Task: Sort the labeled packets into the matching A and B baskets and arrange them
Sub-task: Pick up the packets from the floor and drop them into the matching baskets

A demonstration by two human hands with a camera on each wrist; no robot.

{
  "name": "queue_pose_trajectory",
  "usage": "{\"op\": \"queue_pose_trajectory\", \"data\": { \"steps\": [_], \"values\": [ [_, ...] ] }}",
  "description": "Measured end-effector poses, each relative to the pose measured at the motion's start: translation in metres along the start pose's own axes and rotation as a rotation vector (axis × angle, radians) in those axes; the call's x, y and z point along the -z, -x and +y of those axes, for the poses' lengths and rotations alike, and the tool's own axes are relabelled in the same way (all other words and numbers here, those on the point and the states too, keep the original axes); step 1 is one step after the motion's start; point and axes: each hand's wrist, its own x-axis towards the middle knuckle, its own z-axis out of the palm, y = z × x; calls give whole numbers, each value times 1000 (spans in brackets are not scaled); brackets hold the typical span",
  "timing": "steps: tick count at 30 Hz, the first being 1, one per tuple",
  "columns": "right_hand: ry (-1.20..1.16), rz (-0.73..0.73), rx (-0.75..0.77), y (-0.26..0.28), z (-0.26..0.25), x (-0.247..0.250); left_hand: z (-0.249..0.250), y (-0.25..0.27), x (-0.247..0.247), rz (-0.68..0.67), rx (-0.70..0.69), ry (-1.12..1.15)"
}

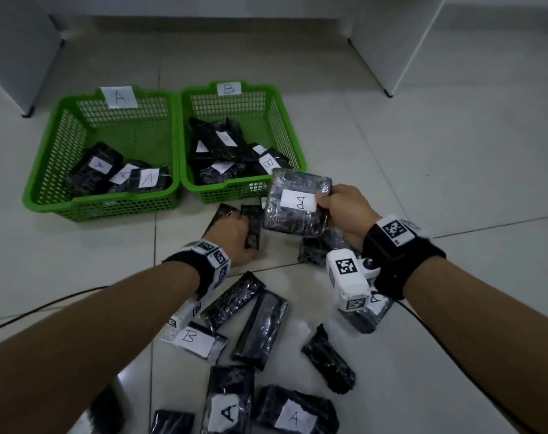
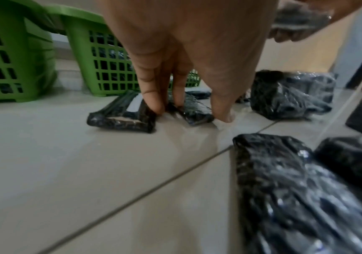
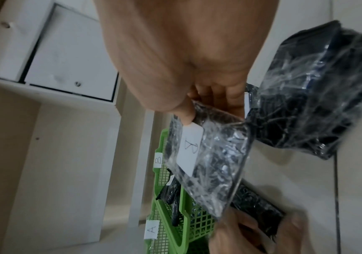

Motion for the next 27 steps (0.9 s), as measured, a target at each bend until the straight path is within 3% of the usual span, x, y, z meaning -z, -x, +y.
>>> {"op": "queue_pose_trajectory", "data": {
  "steps": [6, 12, 16, 21, 25, 27],
  "values": [
    [-214, 10, -41, -3, 7, -2, 15, -1, 6, 37, 79, 109],
    [-351, 86, -6, 2, -5, -16, -24, 21, 30, 104, 279, 879],
    [-395, 80, 38, 0, -15, -39, -54, 39, 51, 222, 318, 1117],
    [-505, 86, 17, 8, -33, -73, -89, 48, 76, 417, 266, 1115],
    [-552, 141, 16, 7, -33, -90, -102, 32, 100, 493, 165, 910],
    [-519, 191, 91, 5, -30, -89, -99, 11, 112, 517, 119, 838]
  ]
}}
